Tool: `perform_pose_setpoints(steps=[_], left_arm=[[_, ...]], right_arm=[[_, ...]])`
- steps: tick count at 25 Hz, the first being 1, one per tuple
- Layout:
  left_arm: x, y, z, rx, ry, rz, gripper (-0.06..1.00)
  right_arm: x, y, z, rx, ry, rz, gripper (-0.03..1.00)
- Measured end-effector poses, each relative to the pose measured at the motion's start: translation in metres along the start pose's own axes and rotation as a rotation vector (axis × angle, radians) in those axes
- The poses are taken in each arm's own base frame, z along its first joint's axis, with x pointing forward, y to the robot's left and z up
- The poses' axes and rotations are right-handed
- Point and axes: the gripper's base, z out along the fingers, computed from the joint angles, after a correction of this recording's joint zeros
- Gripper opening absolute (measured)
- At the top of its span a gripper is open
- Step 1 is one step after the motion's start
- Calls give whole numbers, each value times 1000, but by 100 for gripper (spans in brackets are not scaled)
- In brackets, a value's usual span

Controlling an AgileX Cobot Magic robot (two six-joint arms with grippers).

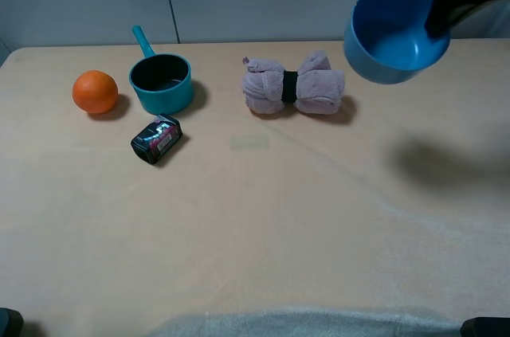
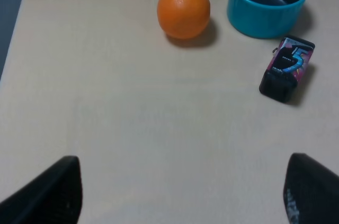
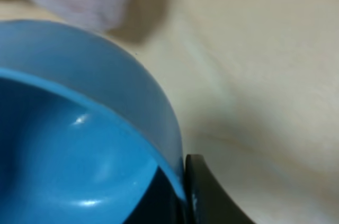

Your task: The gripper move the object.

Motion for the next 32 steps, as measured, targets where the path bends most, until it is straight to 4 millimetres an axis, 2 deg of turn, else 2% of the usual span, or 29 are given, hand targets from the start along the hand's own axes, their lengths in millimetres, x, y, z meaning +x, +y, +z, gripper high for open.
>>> perform_pose_setpoints(steps=[3, 14, 18, 22, 26, 32], left_arm=[[0, 0, 0, 0, 0, 0, 83], [0, 0, 0, 0, 0, 0, 83], [0, 0, 0, 0, -1, 0, 83], [0, 0, 0, 0, -1, 0, 83], [0, 0, 0, 0, -1, 0, 83], [0, 0, 0, 0, -1, 0, 83]], right_arm=[[0, 25, 4, -18, 17, -70, -3], [8, 120, 56, -66, 143, -318, -3], [10, 154, 63, -101, 151, -383, -3], [5, 184, 62, -127, 121, -443, -3], [0, 207, 66, -145, 116, -479, -3], [-5, 229, 88, -158, 159, -496, -3]])
